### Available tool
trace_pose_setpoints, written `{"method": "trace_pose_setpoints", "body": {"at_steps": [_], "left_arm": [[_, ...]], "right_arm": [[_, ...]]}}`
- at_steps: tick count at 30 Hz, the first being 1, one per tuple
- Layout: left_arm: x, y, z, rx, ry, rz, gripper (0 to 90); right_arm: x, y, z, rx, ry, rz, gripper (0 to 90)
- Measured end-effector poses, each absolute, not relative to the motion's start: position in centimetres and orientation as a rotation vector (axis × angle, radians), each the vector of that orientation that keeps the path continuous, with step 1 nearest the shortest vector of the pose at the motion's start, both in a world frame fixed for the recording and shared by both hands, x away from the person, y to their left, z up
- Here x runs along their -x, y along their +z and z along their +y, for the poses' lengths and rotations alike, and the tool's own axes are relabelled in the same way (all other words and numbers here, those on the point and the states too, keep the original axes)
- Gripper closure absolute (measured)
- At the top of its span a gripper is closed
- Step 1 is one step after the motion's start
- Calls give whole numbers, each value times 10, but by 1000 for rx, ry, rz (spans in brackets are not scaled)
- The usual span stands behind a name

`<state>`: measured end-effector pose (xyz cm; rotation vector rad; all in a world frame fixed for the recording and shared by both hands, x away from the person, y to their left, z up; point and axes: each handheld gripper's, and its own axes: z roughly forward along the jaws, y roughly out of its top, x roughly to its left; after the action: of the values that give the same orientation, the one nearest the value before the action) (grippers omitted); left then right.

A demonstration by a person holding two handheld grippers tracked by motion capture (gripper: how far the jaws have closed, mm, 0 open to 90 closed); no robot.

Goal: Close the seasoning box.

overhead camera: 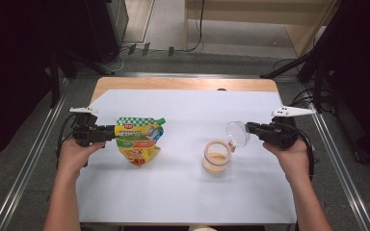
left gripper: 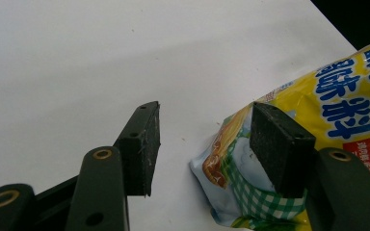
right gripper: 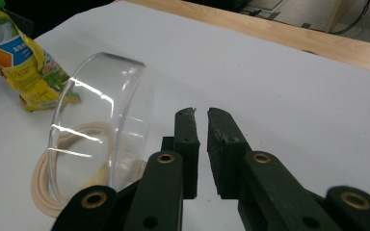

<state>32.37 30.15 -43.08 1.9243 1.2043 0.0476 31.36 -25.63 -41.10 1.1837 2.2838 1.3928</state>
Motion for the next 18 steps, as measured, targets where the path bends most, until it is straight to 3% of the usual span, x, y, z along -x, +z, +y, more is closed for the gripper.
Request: {"method": "trace_pose_setpoints", "body": {"at_steps": [18], "left_arm": [[-325, -433, 299, -1927, 41, 1200, 451]], "right_arm": [[-312, -417, -239, -1156, 1482, 2375, 847]]}}
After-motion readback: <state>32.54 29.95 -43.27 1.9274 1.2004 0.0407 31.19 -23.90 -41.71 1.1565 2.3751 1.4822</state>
